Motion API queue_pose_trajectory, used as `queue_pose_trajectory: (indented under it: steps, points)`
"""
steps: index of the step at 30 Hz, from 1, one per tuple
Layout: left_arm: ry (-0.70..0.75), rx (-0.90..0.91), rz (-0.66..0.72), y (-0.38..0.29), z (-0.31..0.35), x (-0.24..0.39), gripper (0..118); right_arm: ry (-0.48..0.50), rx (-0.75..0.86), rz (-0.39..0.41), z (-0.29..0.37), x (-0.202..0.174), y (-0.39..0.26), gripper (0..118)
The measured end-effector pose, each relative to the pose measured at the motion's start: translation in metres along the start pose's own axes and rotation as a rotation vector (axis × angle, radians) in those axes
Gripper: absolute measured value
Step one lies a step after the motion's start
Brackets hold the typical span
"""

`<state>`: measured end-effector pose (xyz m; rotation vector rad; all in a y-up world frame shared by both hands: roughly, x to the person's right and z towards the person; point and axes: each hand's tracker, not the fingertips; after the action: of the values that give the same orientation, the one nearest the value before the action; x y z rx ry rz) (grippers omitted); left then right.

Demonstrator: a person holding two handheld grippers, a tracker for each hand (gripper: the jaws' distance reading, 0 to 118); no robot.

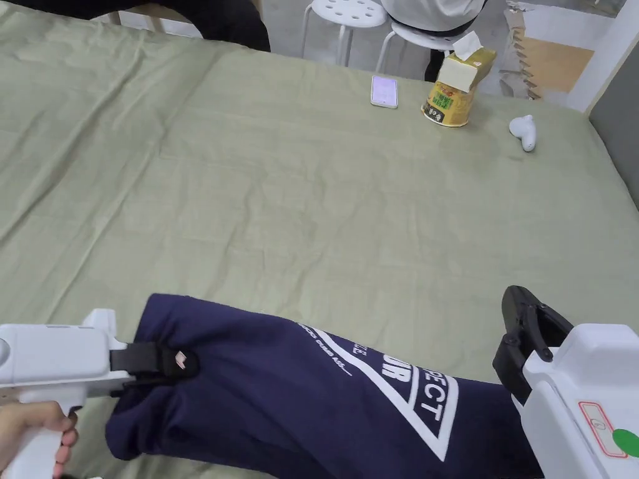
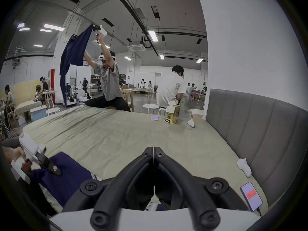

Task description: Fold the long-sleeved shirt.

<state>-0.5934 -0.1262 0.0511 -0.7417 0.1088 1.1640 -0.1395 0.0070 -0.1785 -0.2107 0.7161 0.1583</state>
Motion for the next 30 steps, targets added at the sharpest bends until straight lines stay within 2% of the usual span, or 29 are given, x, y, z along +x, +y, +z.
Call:
queue_pose_trajectory:
  steps: [3,10,12,15,20,24,30]
  points:
    - [0.071,0.078,0.020,0.024,0.042,-0.012,16,-0.011,-0.002,0.029,-0.003,-0.002,0.000,0]
    - [0.234,0.273,0.069,0.053,0.144,-0.028,16,0.008,-0.012,0.008,-0.009,-0.002,-0.003,0]
    - [0.254,0.311,0.061,0.054,0.161,-0.022,16,0.012,-0.017,-0.006,-0.012,-0.002,-0.004,0]
    - [0.220,0.257,-0.029,0.039,0.162,0.011,16,0.015,-0.019,-0.016,-0.014,-0.002,-0.006,0]
    - [0.110,0.182,-0.139,-0.005,0.101,0.086,16,0.022,-0.022,-0.038,-0.014,0.001,-0.010,0]
    - [0.046,0.015,-0.260,-0.038,0.016,0.133,16,0.017,-0.021,-0.038,-0.007,0.009,-0.012,0]
    - [0.058,-0.171,-0.277,-0.083,-0.124,0.165,16,-0.021,-0.019,-0.051,0.006,0.028,-0.013,0]
